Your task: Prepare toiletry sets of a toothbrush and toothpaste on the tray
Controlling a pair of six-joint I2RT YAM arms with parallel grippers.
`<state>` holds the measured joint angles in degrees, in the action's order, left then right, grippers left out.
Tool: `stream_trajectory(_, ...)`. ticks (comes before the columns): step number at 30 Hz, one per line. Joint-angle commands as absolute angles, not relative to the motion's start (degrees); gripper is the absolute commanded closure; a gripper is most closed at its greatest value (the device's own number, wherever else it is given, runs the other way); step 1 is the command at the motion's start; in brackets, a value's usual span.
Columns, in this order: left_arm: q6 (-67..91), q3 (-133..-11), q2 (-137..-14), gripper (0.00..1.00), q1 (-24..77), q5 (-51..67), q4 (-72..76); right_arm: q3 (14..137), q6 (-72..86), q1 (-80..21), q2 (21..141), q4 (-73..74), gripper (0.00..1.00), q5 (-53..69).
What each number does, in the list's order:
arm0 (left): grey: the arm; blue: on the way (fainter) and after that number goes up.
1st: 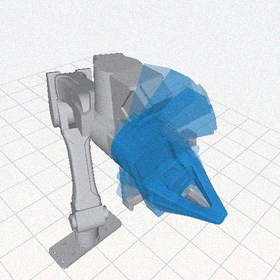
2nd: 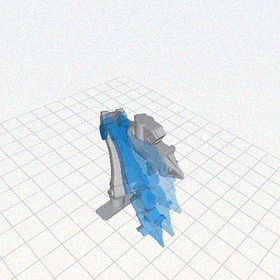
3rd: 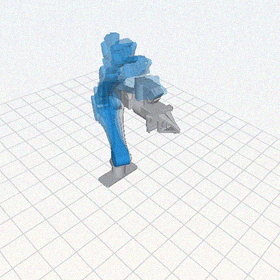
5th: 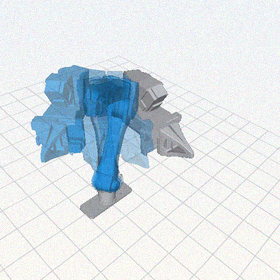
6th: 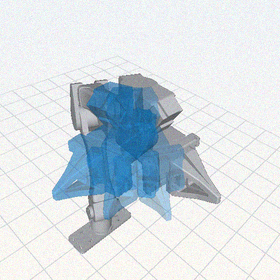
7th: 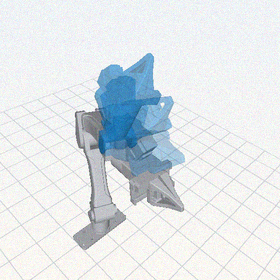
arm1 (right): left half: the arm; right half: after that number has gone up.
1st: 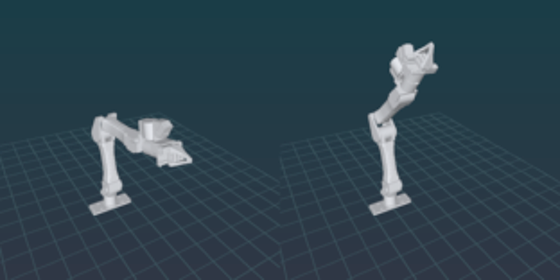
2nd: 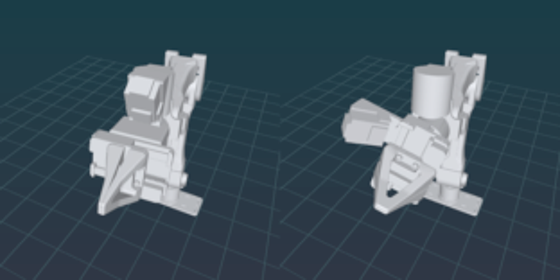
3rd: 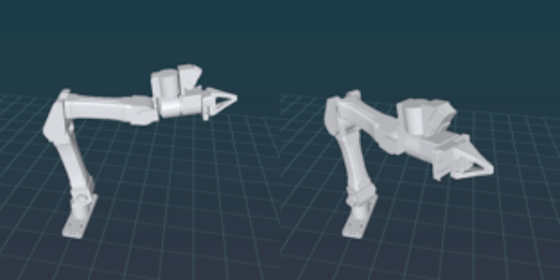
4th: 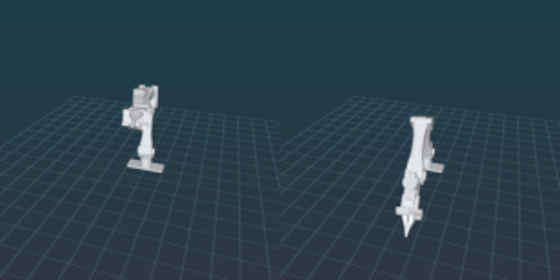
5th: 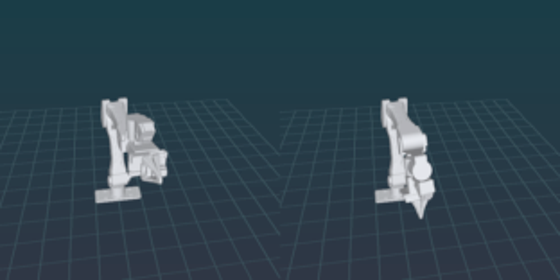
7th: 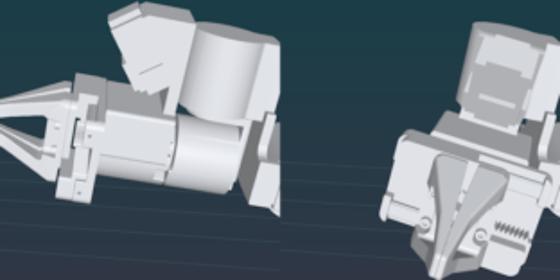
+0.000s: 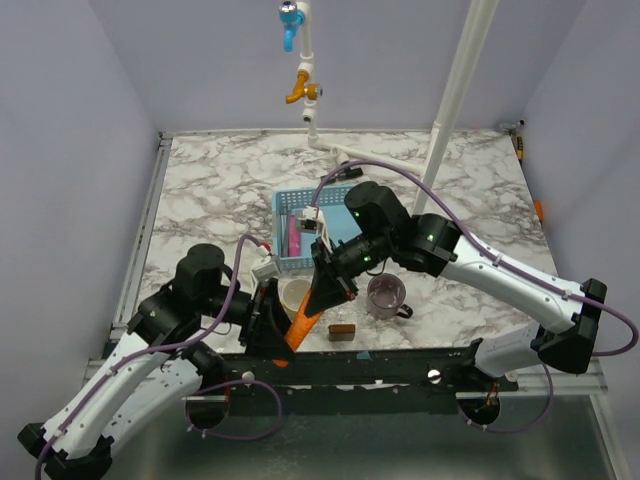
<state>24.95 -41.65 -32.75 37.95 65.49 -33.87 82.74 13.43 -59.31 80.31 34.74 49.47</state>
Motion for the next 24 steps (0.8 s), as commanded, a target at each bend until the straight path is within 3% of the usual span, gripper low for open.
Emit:
stream_trajectory(1,21.6,-45.2,-32.6,0.25,37.9,57.0,-36.4,83.8,12.7,-59.7,79.1,39.0,1.0,44.5)
stream_trajectory(12,20.8,-49.7,-32.2,0.16,37.9,26.3,-37.7,91.0,12.1,-59.7,78.5,51.1,1.0,24.8)
stream_trajectory(20,18.4,-49.6,-28.6,0.01,37.9,9.8,-37.3,96.6,14.3,-59.7,82.4,60.1,1.0,6.3)
stream_trajectory(24,17.8,-47.5,-26.8,0.01,37.9,5.5,-35.5,97.2,15.9,-59.7,85.0,62.0,1.0,-1.6)
